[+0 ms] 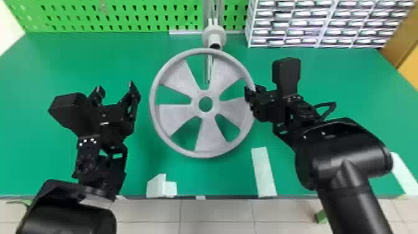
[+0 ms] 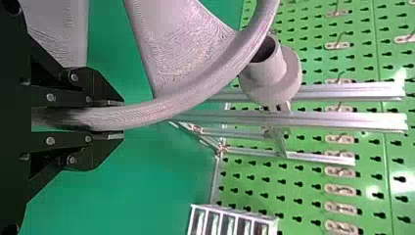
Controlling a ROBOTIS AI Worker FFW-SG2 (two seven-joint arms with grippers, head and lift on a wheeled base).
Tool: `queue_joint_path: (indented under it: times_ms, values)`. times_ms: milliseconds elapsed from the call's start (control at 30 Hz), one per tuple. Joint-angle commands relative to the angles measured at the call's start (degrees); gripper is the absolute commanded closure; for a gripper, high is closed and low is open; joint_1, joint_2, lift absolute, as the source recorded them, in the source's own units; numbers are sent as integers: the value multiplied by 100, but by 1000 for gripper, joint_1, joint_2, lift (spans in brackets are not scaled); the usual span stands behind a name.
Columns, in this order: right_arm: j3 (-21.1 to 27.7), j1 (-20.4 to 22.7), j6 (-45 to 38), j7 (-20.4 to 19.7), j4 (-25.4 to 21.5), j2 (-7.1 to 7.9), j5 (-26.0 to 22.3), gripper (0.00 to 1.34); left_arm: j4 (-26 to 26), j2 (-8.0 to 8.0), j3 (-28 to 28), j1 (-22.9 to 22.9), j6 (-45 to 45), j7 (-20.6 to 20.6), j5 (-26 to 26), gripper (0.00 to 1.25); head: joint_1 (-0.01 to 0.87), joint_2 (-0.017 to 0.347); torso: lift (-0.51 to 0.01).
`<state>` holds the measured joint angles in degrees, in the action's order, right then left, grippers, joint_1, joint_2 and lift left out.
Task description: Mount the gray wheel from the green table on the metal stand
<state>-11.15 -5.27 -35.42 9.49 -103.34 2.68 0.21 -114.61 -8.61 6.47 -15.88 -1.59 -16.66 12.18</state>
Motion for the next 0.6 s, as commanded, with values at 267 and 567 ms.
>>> queue_joint_path:
  times_ms: [267, 567]
  values:
    - [-2, 246, 1046, -202, -2, -31, 111, 1332, -35, 0, 57, -82, 1, -109, 65, 493, 867, 52, -100]
    - [-2, 352, 1582, -378, 51, -75, 181, 1332, -35, 0, 118, -99, 10, -118, 57, 493, 867, 52, -100]
